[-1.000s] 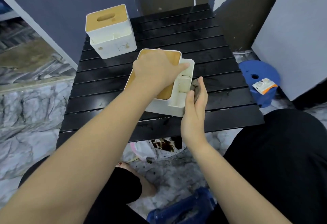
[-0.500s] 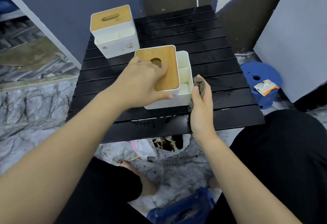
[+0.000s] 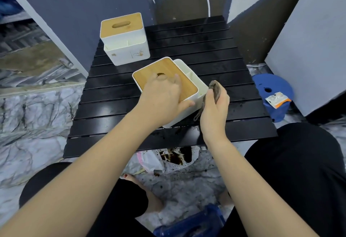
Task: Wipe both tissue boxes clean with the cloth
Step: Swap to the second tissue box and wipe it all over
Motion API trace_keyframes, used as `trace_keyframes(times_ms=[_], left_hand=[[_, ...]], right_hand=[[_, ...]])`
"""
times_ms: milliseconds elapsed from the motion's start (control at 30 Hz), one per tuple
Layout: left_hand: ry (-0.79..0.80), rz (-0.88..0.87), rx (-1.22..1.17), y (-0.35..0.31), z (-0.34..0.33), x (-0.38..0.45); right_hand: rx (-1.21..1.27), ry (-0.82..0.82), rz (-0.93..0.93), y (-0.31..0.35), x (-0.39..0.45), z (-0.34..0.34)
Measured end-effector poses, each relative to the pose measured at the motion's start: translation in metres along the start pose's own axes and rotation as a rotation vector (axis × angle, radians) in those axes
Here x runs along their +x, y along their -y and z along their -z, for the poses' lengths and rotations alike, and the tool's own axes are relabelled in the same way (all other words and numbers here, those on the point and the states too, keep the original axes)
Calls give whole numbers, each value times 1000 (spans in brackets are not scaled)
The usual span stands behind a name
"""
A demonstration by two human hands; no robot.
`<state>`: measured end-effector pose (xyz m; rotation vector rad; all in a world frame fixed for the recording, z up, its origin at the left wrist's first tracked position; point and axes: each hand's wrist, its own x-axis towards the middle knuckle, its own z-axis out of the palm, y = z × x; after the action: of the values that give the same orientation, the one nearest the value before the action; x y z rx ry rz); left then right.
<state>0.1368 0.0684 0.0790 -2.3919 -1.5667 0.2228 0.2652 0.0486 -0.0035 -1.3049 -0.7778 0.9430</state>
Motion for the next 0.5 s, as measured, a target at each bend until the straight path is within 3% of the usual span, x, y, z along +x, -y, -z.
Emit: trace_keyframes(times_ms=[300,500], left_hand=[[37,-119,-307,34,-4,-41],[47,26,-408,48,15,-54]], right_hand=[[-131,276,-84,26,44,4],[4,-40,-92,20,50,6]])
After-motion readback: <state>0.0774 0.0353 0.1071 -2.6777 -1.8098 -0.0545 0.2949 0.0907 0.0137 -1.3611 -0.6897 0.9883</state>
